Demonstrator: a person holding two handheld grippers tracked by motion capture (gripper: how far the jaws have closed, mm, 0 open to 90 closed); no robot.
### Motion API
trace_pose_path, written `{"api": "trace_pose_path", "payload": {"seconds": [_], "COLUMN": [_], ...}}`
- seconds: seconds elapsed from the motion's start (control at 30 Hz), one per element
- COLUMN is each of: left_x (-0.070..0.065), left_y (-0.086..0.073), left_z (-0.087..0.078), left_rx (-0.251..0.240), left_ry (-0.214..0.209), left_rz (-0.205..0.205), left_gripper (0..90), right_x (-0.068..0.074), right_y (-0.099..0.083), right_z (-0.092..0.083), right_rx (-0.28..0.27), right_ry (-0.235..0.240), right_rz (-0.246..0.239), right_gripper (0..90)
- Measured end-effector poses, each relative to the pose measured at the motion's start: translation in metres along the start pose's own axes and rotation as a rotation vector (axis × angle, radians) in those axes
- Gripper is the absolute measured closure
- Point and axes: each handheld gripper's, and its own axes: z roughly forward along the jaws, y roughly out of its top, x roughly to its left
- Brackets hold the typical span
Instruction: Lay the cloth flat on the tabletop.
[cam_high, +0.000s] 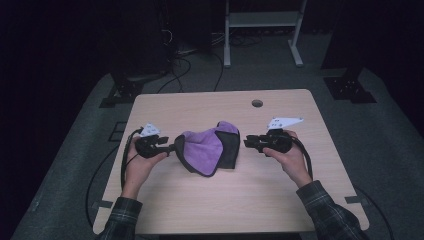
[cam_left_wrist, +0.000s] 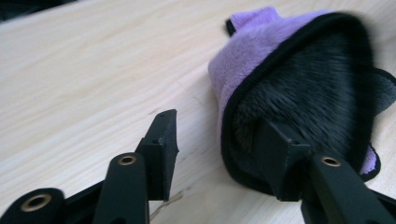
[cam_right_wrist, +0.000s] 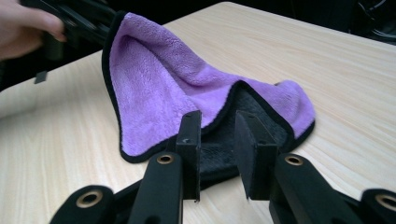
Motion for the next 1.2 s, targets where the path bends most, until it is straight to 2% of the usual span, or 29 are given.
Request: {"api": "trace_pose_path", "payload": {"seconds": [0.07, 0.13, 0.27, 0.4, 0.63, 0.8, 0.87, 0.93, 1.0, 1.07, 1.13, 1.2], "left_x": [0.003, 0.002, -0.013, -0.035, -0.081, -0.103, -0.107, -0.110, -0.111, -0.111, -0.109, -0.107], "left_y": [0.000, 0.000, -0.002, -0.007, -0.013, -0.021, -0.022, -0.023, -0.023, -0.023, -0.023, -0.022], "left_z": [-0.013, -0.022, -0.024, -0.008, 0.032, 0.056, 0.063, 0.069, 0.072, 0.074, 0.073, 0.072], "left_rx": [-0.030, -0.050, -0.051, -0.031, 0.075, 0.155, 0.182, 0.201, 0.225, 0.221, 0.221, 0.226], "left_ry": [0.014, 0.011, -0.053, -0.124, -0.239, -0.261, -0.267, -0.255, -0.235, -0.209, -0.196, -0.187], "left_rz": [-0.015, -0.007, 0.020, 0.042, 0.117, 0.188, 0.210, 0.228, 0.248, 0.261, 0.247, 0.234], "left_gripper": [47.8, 47.7, 48.3, 47.0, 44.4, 42.5, 43.1, 44.6, 49.7, 57.8, 63.9, 73.8], "right_x": [-0.002, -0.005, -0.009, -0.012, -0.016, -0.014, -0.012, -0.011, -0.010, -0.009, -0.009, -0.010], "right_y": [-0.001, -0.003, -0.005, -0.007, -0.012, -0.013, -0.013, -0.013, -0.013, -0.013, -0.013, -0.013], "right_z": [0.000, 0.000, 0.003, 0.005, 0.011, 0.015, 0.017, 0.019, 0.021, 0.024, 0.027, 0.032], "right_rx": [0.003, 0.007, 0.016, 0.027, 0.052, 0.061, 0.067, 0.073, 0.075, 0.081, 0.084, 0.088], "right_ry": [-0.007, -0.014, -0.024, -0.032, -0.037, -0.028, -0.022, -0.018, -0.015, -0.013, -0.013, -0.024], "right_rz": [0.002, 0.006, 0.014, 0.022, 0.028, 0.025, 0.022, 0.017, 0.014, 0.016, 0.015, 0.012], "right_gripper": [70.9, 70.8, 70.4, 69.9, 68.7, 68.4, 68.3, 68.2, 68.2, 68.2, 68.2, 68.2]}}
